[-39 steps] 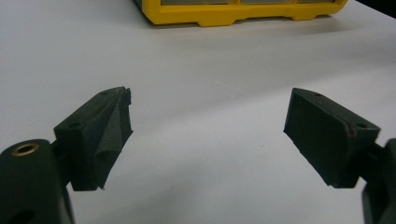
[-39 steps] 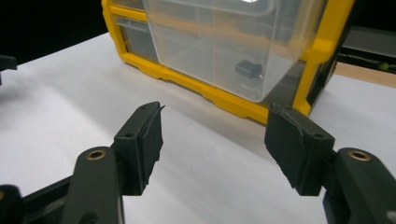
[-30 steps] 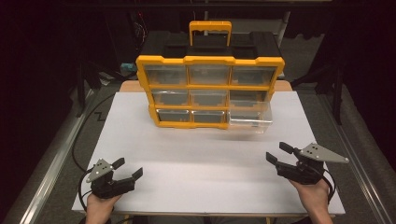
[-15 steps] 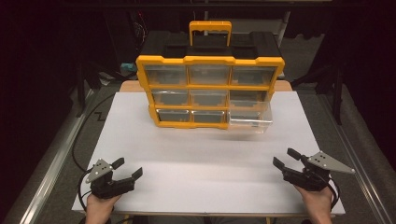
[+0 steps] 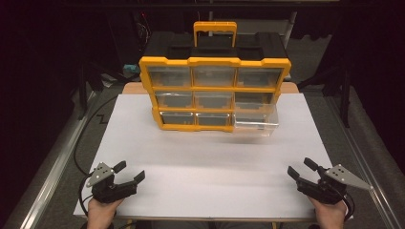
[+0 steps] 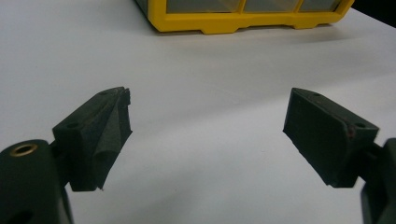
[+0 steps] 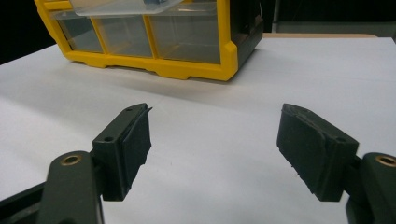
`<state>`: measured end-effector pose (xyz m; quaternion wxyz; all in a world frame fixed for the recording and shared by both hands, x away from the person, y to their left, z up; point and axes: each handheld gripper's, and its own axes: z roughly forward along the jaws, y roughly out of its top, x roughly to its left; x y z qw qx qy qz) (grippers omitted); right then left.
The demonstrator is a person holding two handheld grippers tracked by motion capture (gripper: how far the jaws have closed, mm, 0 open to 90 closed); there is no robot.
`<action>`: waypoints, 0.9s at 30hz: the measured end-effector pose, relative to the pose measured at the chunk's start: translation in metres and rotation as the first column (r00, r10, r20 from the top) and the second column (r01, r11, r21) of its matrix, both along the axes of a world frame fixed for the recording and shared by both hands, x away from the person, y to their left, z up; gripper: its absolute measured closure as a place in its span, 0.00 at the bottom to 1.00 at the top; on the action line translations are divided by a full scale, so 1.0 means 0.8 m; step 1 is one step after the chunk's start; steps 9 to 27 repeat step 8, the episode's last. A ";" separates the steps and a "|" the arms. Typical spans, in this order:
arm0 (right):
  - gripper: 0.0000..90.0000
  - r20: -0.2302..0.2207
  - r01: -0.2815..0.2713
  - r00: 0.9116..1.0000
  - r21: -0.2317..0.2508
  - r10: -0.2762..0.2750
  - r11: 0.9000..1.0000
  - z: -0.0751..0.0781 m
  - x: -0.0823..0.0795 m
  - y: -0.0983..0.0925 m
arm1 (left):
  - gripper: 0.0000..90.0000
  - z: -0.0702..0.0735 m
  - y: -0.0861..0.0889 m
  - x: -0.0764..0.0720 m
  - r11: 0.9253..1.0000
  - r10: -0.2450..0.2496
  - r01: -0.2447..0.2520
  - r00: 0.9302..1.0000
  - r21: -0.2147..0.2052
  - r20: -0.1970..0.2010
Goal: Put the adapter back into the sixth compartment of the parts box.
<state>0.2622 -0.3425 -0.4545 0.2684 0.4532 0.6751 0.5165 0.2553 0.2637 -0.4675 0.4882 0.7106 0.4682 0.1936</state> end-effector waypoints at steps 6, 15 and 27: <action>0.29 -0.001 0.005 1.000 0.009 -0.005 1.000 -0.004 -0.003 -0.003 | 0.18 0.000 0.000 -0.001 1.000 -0.001 0.001 1.000 -0.002 0.002; 0.29 -0.001 0.003 1.000 0.012 -0.003 1.000 -0.005 -0.002 -0.004 | 0.18 0.000 0.000 -0.001 1.000 0.001 -0.001 1.000 -0.004 0.002; 0.29 -0.001 0.003 1.000 0.012 -0.003 1.000 -0.005 -0.002 -0.004 | 0.18 0.000 0.000 -0.001 1.000 0.001 -0.001 1.000 -0.004 0.002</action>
